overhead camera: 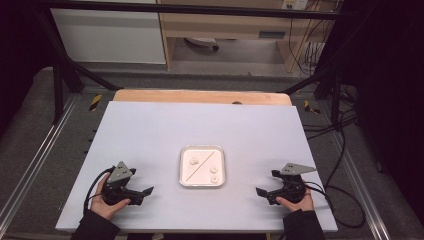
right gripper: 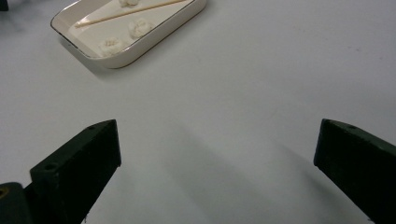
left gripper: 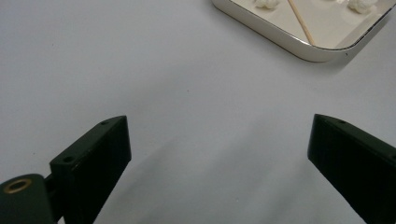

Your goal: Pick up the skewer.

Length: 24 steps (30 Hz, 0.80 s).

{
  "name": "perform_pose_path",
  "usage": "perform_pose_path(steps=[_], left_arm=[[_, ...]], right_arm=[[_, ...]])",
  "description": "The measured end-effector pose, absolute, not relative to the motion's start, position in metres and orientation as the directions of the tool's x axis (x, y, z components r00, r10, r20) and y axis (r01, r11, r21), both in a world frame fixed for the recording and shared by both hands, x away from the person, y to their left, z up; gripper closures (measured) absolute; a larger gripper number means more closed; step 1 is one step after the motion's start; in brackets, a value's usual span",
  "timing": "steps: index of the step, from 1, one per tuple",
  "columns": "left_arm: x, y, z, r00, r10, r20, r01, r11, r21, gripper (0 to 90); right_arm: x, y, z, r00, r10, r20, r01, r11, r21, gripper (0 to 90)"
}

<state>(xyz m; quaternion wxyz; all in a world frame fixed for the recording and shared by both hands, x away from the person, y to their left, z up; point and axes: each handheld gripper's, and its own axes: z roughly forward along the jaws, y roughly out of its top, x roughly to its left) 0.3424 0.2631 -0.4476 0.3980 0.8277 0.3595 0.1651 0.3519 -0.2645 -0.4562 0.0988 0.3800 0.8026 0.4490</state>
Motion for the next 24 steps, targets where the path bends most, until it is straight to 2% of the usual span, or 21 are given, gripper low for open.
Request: perform_pose_path(steps=[24], left_arm=[[0.343, 0.248, -0.443, 0.692, 0.722, 0.017, 0.456, -0.455, 0.765, 6.0]], right_arm=[[0.352, -0.264, -0.458, -0.691, 0.698, 0.188, 0.528, 0.311, 0.79, 1.2]])
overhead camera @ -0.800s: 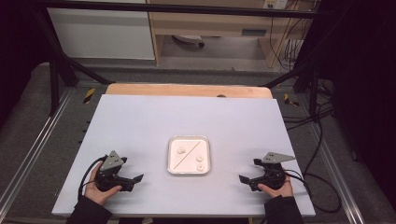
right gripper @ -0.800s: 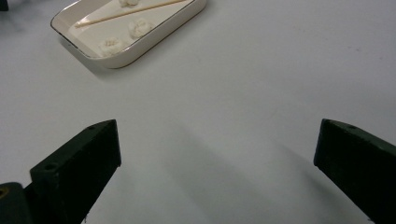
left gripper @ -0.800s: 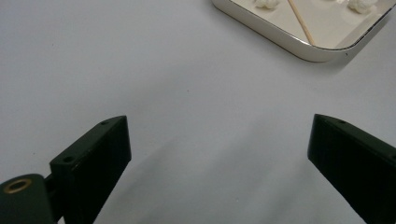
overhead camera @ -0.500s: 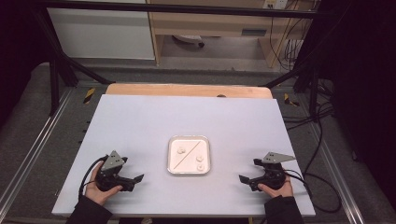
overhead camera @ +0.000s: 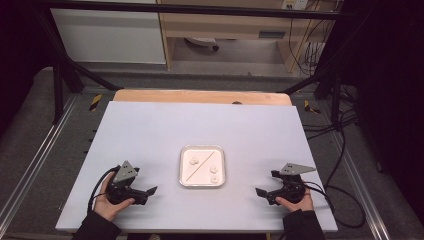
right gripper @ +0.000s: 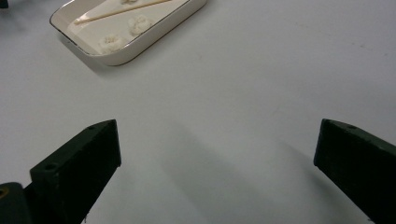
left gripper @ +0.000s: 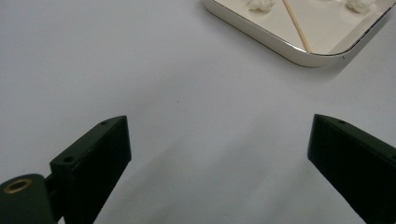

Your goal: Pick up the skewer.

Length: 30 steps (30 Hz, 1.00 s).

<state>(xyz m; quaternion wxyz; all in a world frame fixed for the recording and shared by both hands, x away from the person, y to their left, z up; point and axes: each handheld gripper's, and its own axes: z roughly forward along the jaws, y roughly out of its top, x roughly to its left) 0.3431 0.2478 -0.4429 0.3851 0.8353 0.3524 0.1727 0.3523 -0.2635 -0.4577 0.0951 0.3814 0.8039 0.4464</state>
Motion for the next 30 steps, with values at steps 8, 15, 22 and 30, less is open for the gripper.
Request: perform_pose_path(steps=[8, 15, 22, 30], left_arm=[[0.344, 0.238, -0.442, 0.697, 0.717, 0.014, 0.461, -0.462, 0.758, 6.1], [0.345, 0.227, -0.438, 0.7, 0.713, 0.029, 0.455, -0.477, 0.752, 6.1], [0.347, 0.218, -0.433, 0.698, 0.715, 0.035, 0.459, -0.485, 0.744, 6.1], [0.351, 0.206, -0.426, 0.701, 0.711, 0.045, 0.457, -0.497, 0.738, 6.0]], right_arm=[[0.352, -0.263, -0.458, -0.69, 0.701, 0.183, 0.532, 0.319, 0.784, 1.2], [0.353, -0.263, -0.459, -0.693, 0.698, 0.177, 0.528, 0.326, 0.784, 1.1], [0.353, -0.263, -0.459, -0.694, 0.699, 0.173, 0.527, 0.329, 0.784, 1.1], [0.353, -0.263, -0.459, -0.694, 0.7, 0.17, 0.524, 0.33, 0.785, 1.1]])
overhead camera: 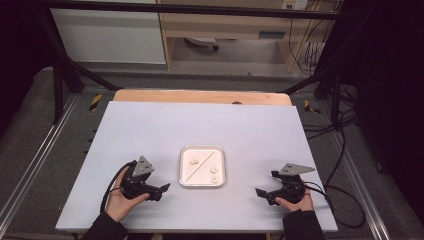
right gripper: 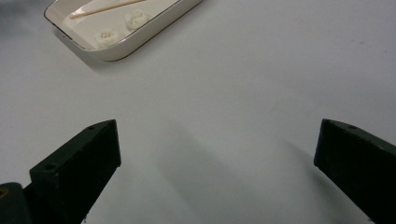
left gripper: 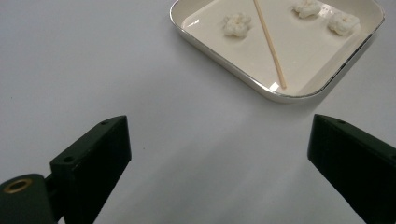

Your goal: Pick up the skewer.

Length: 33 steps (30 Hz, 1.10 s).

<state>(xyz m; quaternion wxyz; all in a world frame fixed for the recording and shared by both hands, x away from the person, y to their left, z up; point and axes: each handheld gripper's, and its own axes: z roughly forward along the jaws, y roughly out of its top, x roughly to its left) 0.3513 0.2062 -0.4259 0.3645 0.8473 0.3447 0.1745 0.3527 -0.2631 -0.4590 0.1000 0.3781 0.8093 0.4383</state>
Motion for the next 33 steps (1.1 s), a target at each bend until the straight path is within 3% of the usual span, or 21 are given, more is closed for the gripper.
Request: perform_pose_path(steps=[33], left_arm=[[0.382, 0.137, -0.412, 0.727, 0.684, 0.064, 0.449, -0.543, 0.709, 9.5]], right_arm=[[0.352, -0.263, -0.459, -0.692, 0.701, 0.174, 0.53, 0.33, 0.781, 1.1]])
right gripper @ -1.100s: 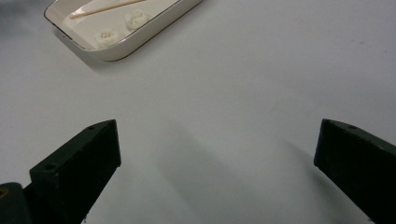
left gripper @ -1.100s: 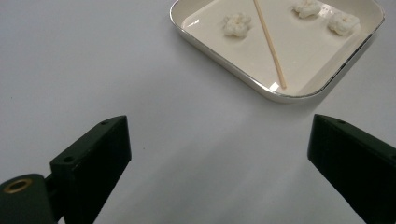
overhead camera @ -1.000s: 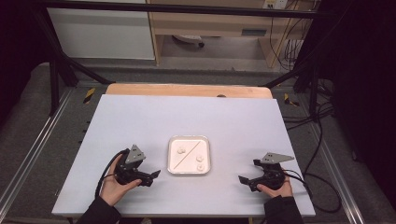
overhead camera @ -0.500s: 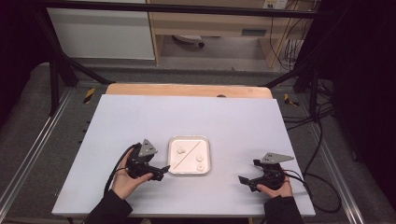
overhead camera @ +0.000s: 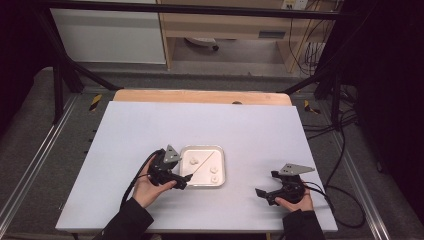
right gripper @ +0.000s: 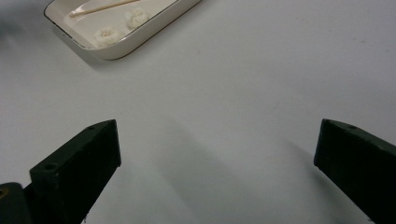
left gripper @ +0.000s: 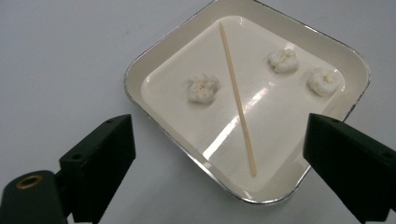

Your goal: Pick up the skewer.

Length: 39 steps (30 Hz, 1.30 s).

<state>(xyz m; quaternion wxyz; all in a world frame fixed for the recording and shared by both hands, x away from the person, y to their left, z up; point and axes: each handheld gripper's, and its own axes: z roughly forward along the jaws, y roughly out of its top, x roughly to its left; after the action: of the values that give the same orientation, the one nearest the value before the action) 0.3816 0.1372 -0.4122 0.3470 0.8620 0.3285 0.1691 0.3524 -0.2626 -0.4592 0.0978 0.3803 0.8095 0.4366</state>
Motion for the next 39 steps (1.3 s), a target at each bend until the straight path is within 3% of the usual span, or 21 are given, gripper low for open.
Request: perform_pose_path(steps=[11, 12, 31, 39], left_arm=[[0.394, 0.116, -0.422, 0.726, 0.684, 0.072, 0.471, -0.57, 0.673, 18.3], [0.394, 0.114, -0.423, 0.726, 0.684, 0.076, 0.473, -0.576, 0.667, 23.4], [0.395, 0.1, -0.433, 0.735, 0.672, 0.091, 0.483, -0.613, 0.626, 65.8], [0.393, 0.096, -0.436, 0.739, 0.67, 0.072, 0.493, -0.611, 0.62, 78.2]], right_arm=[[0.352, -0.262, -0.46, -0.693, 0.699, 0.176, 0.533, 0.332, 0.778, 1.1], [0.353, -0.262, -0.46, -0.693, 0.699, 0.175, 0.531, 0.332, 0.779, 1.1], [0.353, -0.262, -0.46, -0.694, 0.698, 0.174, 0.531, 0.334, 0.779, 1.1], [0.353, -0.262, -0.46, -0.694, 0.698, 0.177, 0.532, 0.332, 0.779, 1.1]])
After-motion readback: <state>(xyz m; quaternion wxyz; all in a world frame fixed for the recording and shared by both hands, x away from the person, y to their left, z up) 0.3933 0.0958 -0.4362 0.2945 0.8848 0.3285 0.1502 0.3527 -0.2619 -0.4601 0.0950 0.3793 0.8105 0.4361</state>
